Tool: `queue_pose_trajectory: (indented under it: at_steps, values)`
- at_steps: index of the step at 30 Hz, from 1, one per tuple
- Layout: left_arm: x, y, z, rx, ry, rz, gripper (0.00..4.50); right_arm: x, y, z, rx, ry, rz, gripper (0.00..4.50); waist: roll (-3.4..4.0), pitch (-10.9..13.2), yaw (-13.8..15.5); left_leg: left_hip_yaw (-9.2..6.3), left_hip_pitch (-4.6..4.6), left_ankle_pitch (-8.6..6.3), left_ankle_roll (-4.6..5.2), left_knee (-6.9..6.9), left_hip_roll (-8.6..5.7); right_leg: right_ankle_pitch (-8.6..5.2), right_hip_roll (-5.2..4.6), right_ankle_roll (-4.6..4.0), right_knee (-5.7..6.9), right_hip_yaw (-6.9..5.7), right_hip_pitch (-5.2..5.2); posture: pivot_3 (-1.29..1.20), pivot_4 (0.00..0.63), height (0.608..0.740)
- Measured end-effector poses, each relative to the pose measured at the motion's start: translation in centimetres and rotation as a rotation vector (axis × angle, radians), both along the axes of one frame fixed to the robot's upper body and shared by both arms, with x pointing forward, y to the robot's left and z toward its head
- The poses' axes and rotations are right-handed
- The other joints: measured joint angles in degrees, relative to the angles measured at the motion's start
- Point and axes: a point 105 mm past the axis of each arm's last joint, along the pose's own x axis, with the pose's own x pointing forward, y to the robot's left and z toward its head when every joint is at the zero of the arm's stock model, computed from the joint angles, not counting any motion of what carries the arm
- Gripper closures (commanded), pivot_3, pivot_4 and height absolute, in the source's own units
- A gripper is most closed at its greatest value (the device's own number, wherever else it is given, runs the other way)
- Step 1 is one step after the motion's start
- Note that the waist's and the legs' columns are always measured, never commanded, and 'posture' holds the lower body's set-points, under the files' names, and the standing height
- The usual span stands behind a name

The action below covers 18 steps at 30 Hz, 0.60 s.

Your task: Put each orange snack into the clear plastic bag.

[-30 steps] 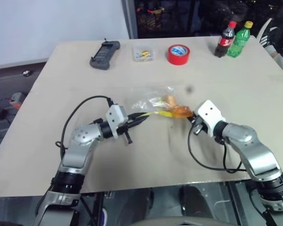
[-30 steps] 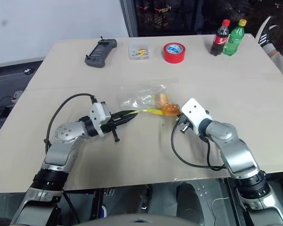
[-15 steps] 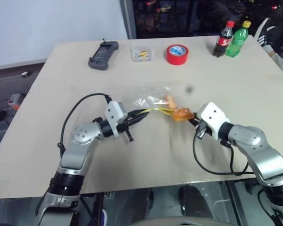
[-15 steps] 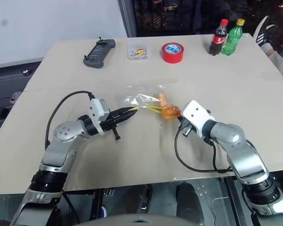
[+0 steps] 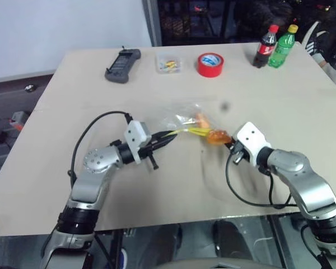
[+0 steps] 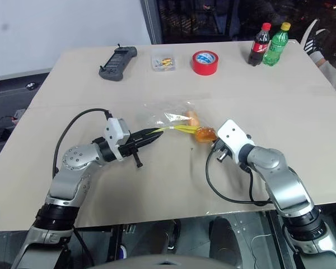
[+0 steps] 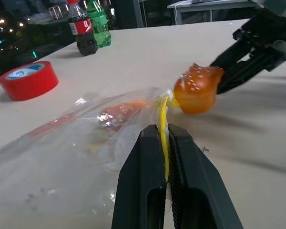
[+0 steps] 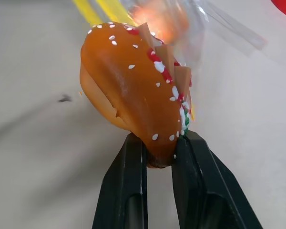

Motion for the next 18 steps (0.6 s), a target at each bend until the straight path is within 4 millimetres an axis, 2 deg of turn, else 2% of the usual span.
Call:
queue_pose_trajectory:
  at_steps: [10, 18]
  values:
    - [-0.5, -0.5, 0.2, 0.003, -0.009, -0.018, 4.5, 1.0, 2.9, 0.2, 0.208, 0.081, -0.086, 3.81, 0.01, 0.0, 0.0, -0.04, -0.01, 0.0, 0.0, -0.03, 0.0, 0.0, 0.01, -0.01, -0.01, -0.01, -0.01, 0.0, 0.15, 0.74]
    - [-0.6, -0.6, 0.1, -0.003, 0.005, -0.007, 4.5, 1.1, 4.5, 1.1, 0.486, 0.223, -0.139, 3.81, 0.04, 0.0, -0.1, -0.02, -0.01, 0.0, -0.01, -0.07, 0.0, 0.01, 0.04, -0.02, 0.02, 0.04, -0.09, 0.0, 0.15, 0.74]
